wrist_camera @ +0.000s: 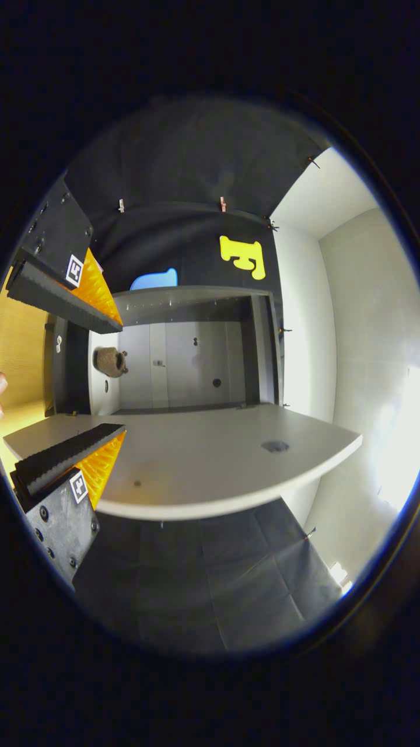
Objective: Open the shoe cabinet door, grab the shoes and put them into the shoe cabinet, then close the shoe cabinet door.
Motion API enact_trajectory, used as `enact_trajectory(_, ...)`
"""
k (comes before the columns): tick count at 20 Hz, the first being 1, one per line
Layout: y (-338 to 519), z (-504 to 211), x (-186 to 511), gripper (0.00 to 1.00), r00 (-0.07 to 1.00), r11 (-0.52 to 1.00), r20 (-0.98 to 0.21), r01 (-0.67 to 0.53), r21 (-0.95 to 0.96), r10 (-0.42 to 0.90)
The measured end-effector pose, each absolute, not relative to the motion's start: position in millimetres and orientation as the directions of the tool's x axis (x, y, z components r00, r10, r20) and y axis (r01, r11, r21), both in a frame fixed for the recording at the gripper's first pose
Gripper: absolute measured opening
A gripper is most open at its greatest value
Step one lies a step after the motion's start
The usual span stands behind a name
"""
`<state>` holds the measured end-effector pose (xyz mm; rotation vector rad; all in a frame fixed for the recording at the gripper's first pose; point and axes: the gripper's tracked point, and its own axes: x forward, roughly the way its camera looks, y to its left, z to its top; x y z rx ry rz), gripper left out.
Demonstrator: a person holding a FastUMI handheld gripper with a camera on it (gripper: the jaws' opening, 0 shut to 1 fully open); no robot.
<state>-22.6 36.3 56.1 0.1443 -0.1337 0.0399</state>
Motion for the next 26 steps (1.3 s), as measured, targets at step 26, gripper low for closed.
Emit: enact_trajectory(26,-117,18,7,0.98,0.983,0.967,-0.046,0.185,0.177,-0.180)
